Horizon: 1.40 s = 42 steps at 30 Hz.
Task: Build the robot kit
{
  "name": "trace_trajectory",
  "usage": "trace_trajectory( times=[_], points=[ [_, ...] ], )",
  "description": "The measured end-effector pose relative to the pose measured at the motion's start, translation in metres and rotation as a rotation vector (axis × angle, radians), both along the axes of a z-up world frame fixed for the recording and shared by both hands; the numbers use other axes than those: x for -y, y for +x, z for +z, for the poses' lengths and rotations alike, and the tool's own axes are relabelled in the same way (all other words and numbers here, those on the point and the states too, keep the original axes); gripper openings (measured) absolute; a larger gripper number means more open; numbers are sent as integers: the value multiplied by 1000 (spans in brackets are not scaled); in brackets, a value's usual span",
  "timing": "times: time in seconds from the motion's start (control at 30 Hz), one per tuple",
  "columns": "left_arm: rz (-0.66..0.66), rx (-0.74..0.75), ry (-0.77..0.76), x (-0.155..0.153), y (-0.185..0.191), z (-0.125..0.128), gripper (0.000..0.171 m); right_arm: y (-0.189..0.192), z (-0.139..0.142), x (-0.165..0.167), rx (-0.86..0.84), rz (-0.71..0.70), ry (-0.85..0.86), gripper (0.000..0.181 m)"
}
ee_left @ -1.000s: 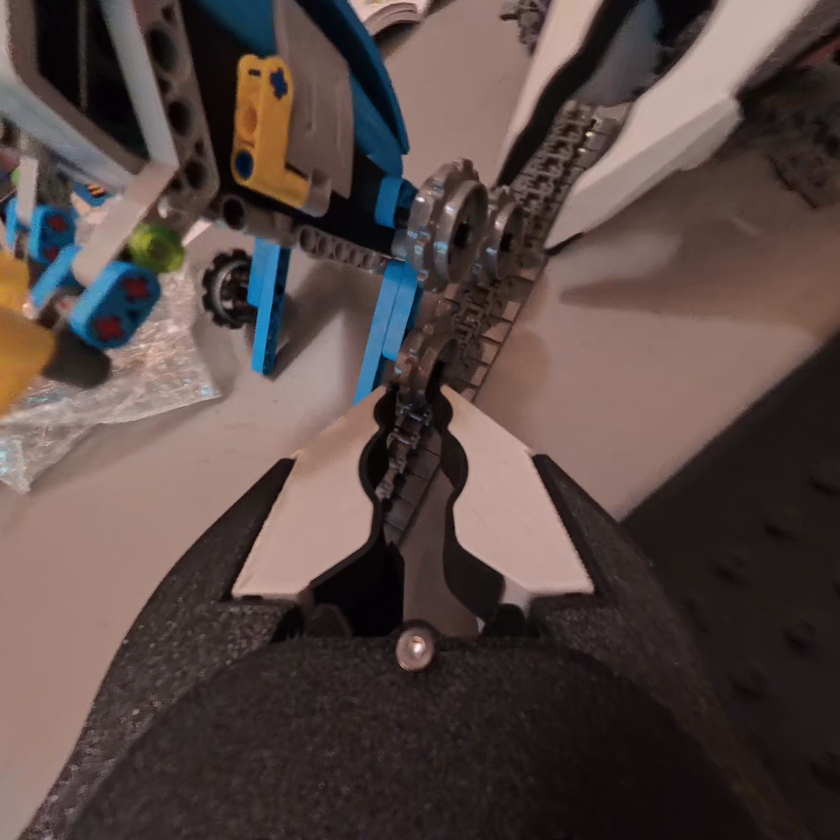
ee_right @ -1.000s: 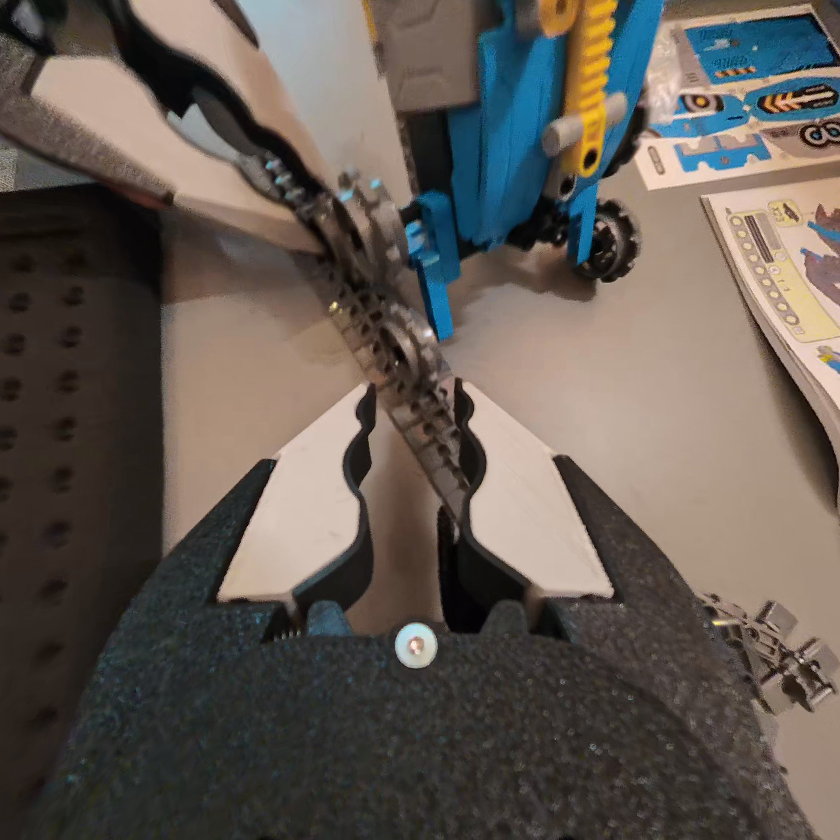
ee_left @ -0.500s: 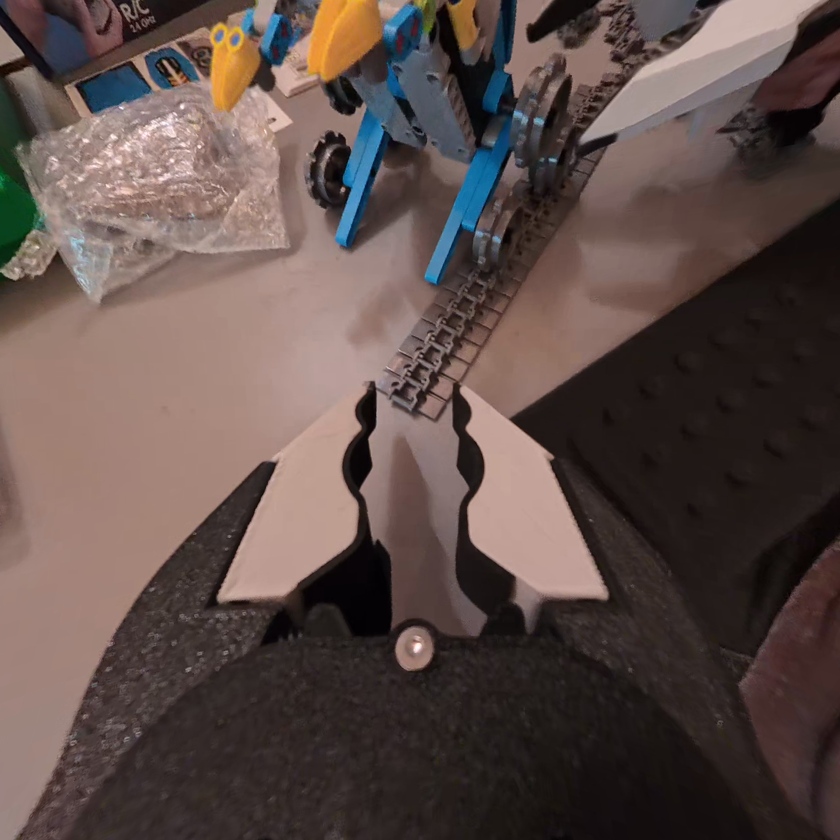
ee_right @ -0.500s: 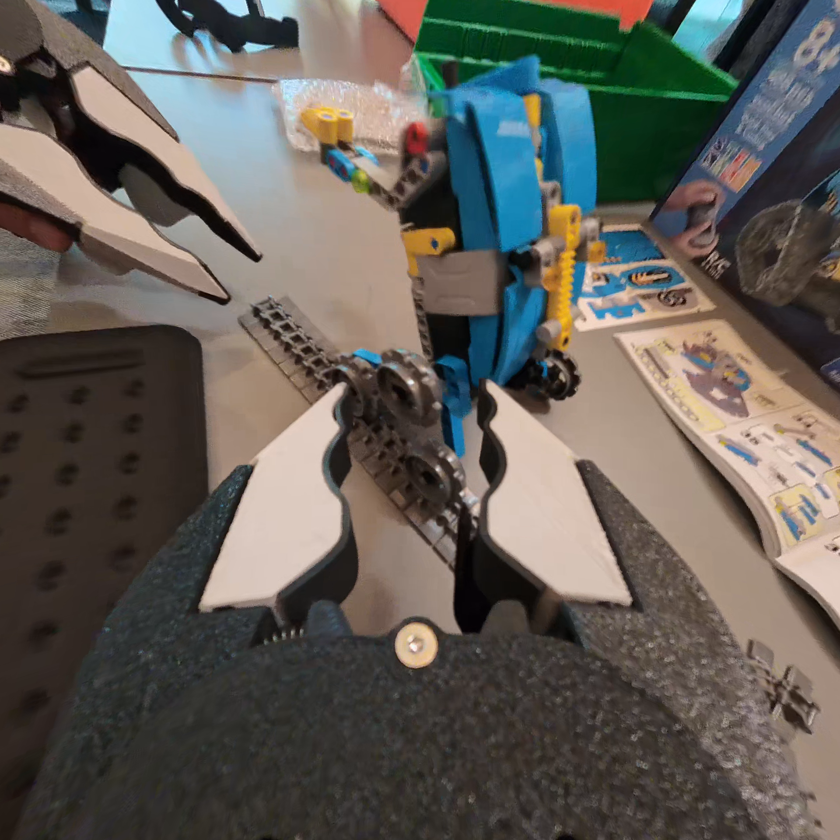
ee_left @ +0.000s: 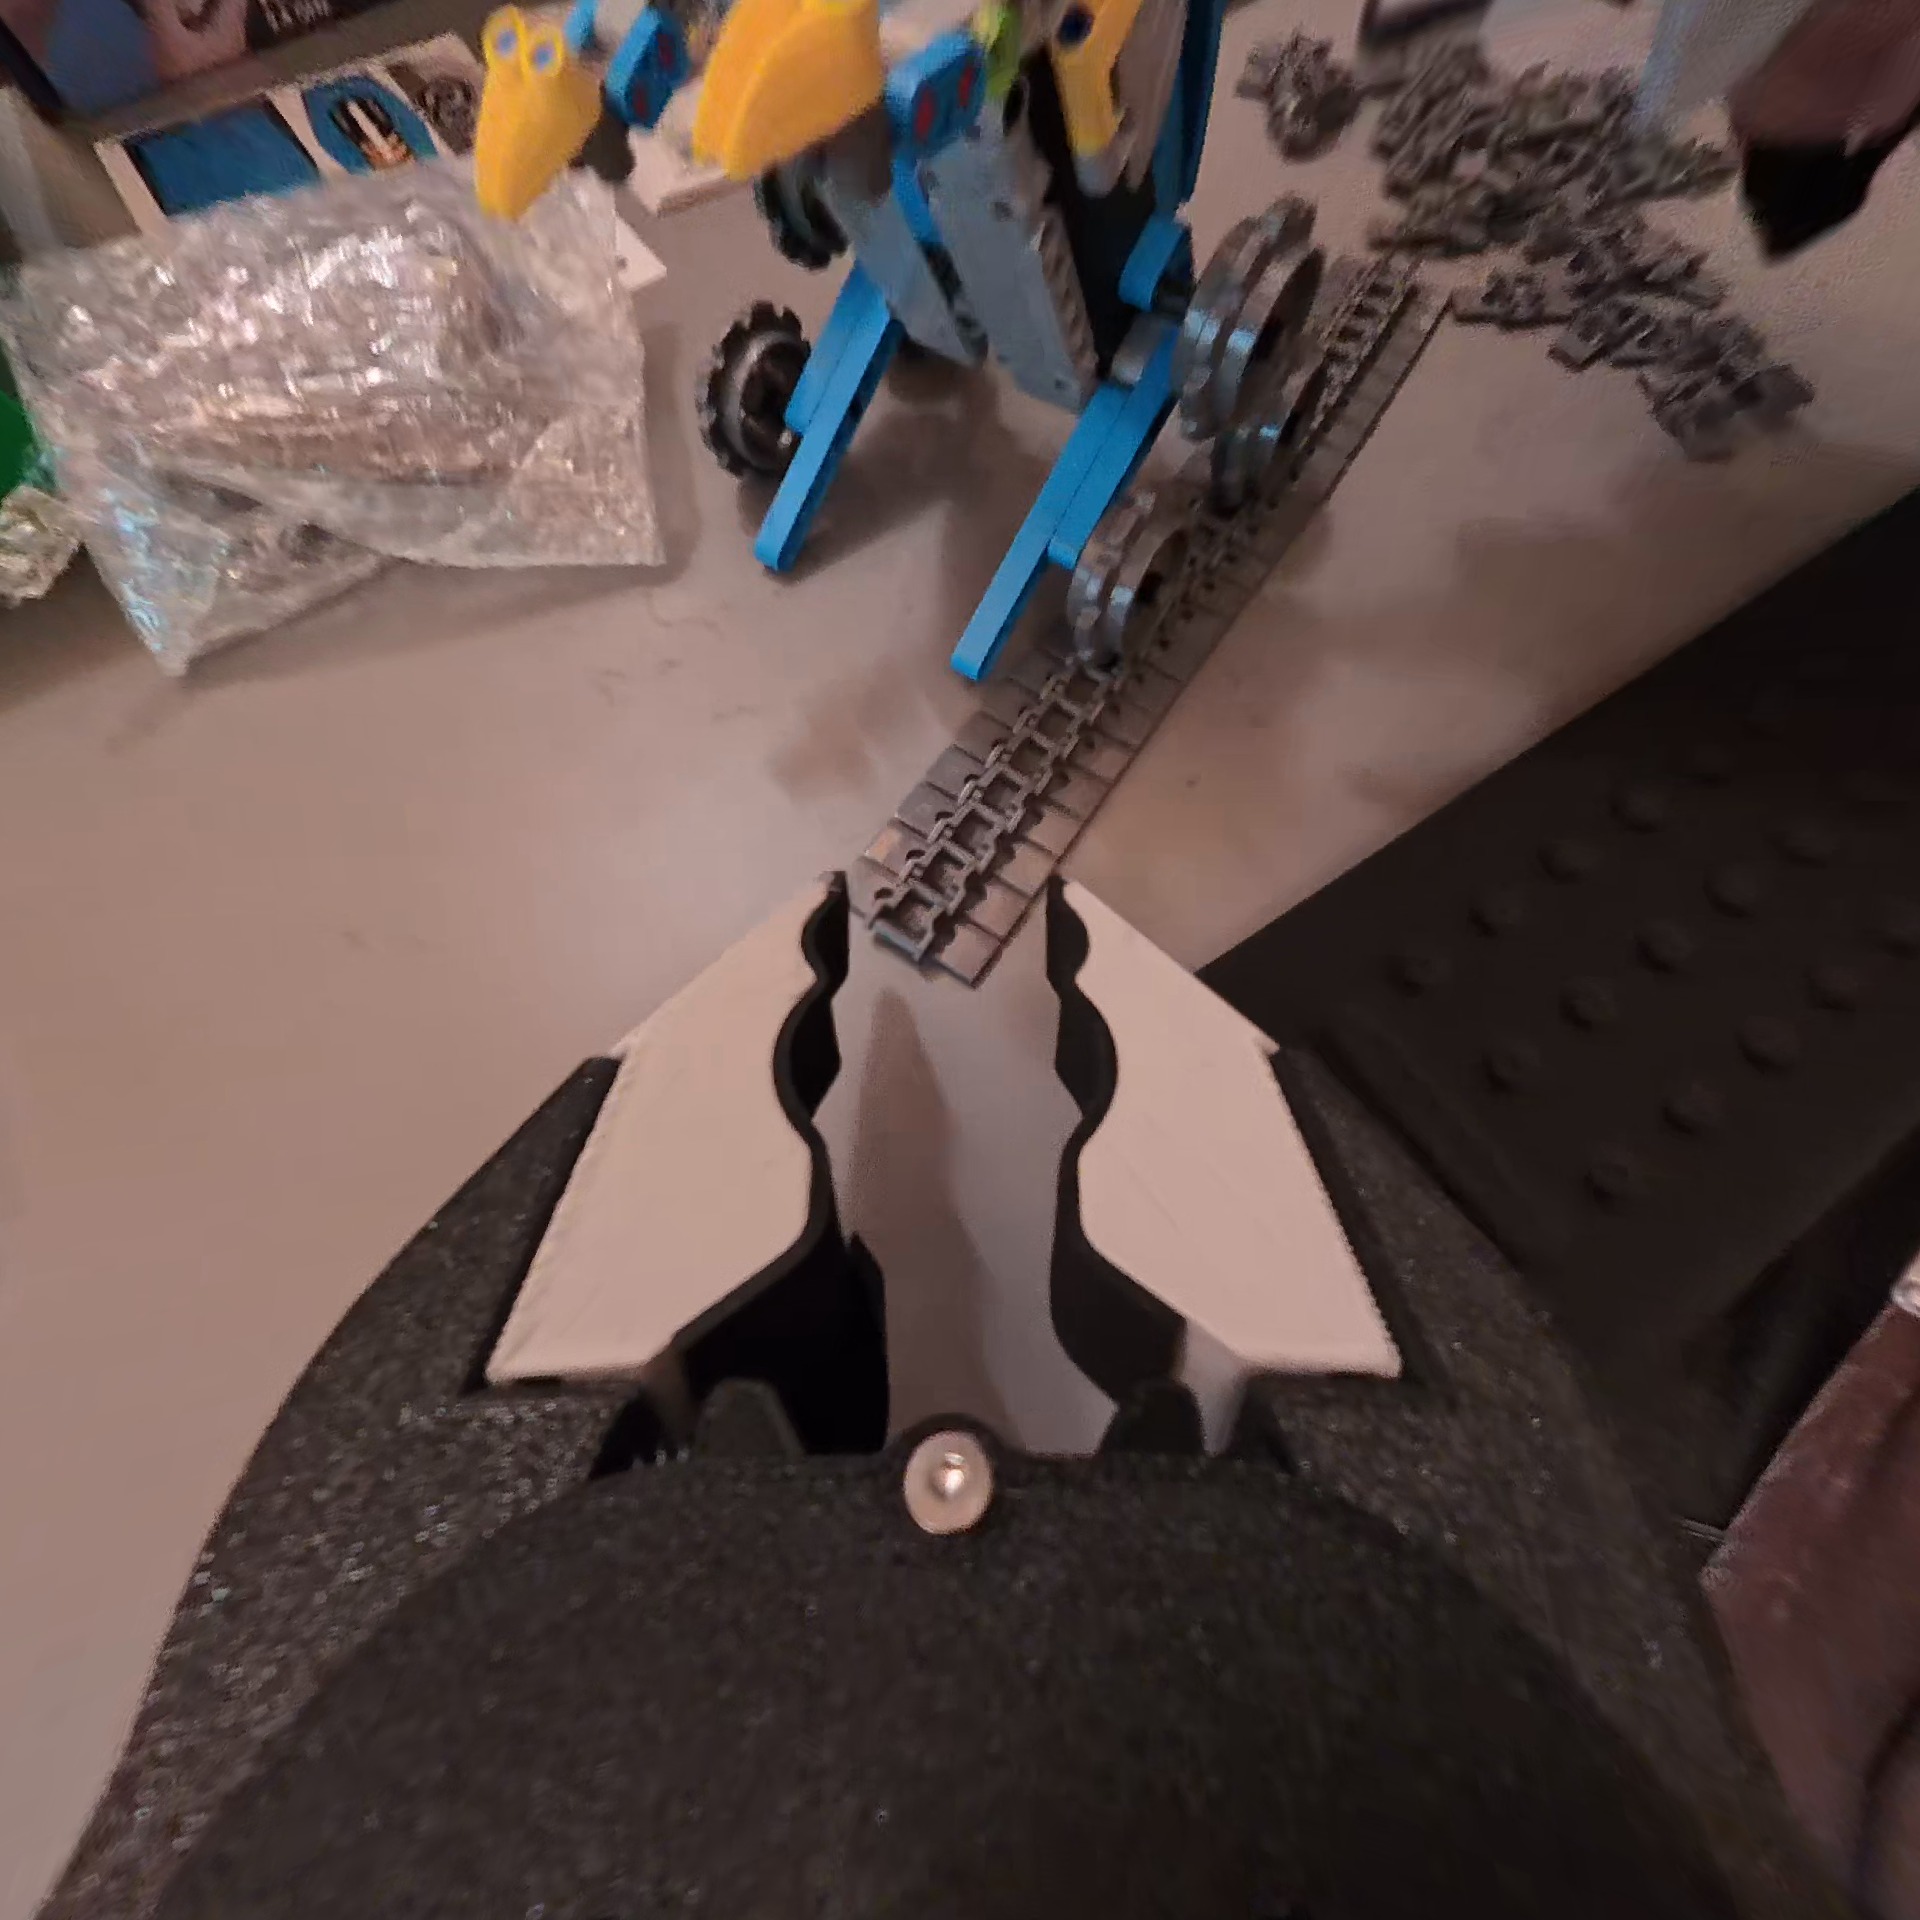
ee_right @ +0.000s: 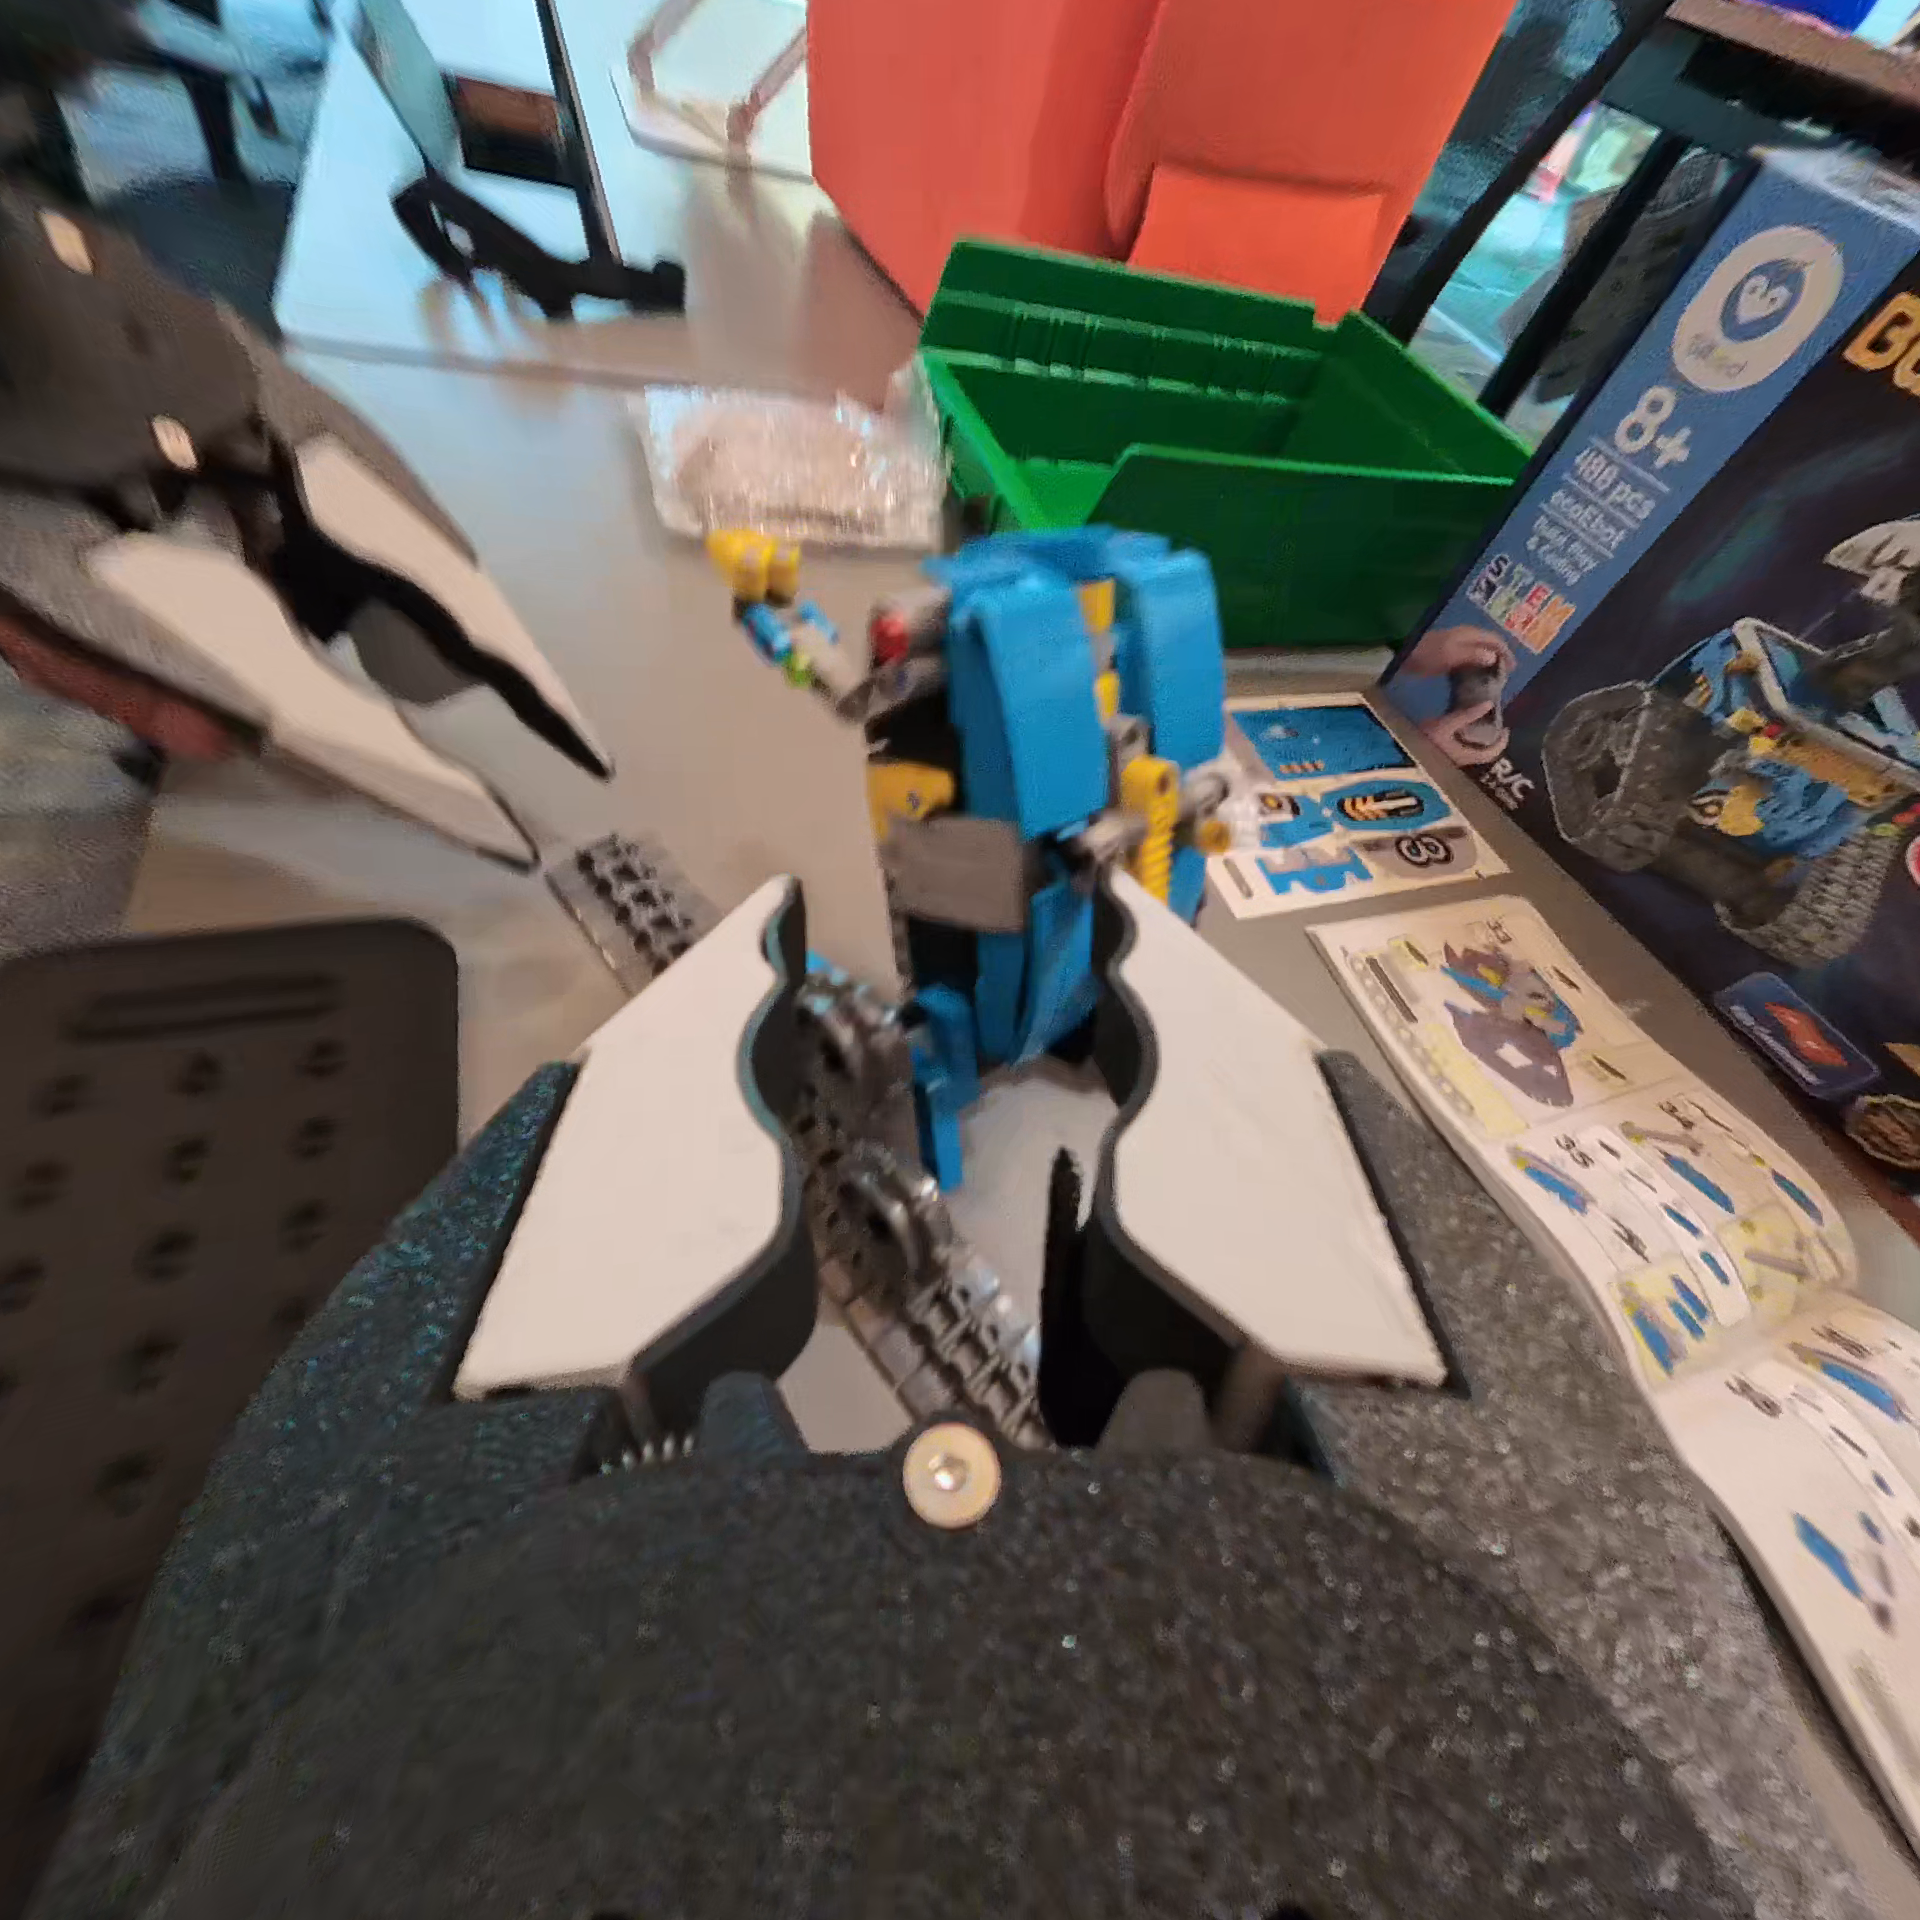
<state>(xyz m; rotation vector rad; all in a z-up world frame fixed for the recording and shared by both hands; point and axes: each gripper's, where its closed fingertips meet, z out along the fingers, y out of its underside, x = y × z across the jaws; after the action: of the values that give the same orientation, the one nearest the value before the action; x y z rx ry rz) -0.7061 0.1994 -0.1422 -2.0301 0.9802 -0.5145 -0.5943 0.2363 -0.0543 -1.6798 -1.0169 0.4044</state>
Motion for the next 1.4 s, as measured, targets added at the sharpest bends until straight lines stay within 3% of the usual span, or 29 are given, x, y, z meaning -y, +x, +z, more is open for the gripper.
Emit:
trace_trajectory(
  times=[0.1,0.2,0.4,1.0,1.17,1.23,1.33,1.4],
  points=[
    [-10,-52,-10,2,0,-14,43,-5,7,-21,-27,38,-77,73],
    [-5,-108,10,1,0,-18,43,-10,-2,-36,97,48,-93,65],
    [14,-145,11,-3,-5,-24,42,-29,-3,-34,274,62,-28,64],
    [3,-142,10,-1,-3,-24,38,-48,-3,-31,204,63,-45,66],
    [16,-191,49,0,-9,-20,38,6,-4,-21,90,55,-89,71],
    [13,-199,68,3,-11,-12,38,47,-31,-13,148,87,-149,66],
    [-50,-199,70,16,-8,2,38,93,-85,14,247,175,-417,61],
    [-121,-172,73,30,3,17,38,108,-96,12,228,174,-465,55]
  ],
)
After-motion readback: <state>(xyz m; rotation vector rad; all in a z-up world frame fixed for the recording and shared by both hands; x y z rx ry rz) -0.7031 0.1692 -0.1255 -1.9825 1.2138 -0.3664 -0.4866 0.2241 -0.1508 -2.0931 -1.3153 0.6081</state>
